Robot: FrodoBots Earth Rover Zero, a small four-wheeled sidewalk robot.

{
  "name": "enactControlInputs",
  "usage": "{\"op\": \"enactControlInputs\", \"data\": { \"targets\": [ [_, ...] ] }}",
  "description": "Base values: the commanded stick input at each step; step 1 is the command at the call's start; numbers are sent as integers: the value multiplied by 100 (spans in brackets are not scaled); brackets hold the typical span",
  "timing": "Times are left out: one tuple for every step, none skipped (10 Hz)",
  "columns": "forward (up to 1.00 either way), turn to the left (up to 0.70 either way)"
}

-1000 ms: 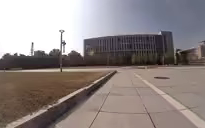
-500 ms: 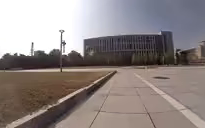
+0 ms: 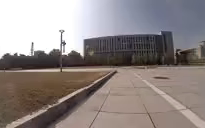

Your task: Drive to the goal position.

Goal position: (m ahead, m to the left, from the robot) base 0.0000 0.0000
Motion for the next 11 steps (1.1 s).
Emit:
{"op": "enactControlInputs", "data": {
  "targets": [
    [3, 0],
    [0, 0],
    [3, 0],
    [4, 0],
    [4, 0],
    [4, 0],
    [4, 0],
    [4, 0],
    [4, 0],
    [4, 0],
    [4, 0]
  ]
}}
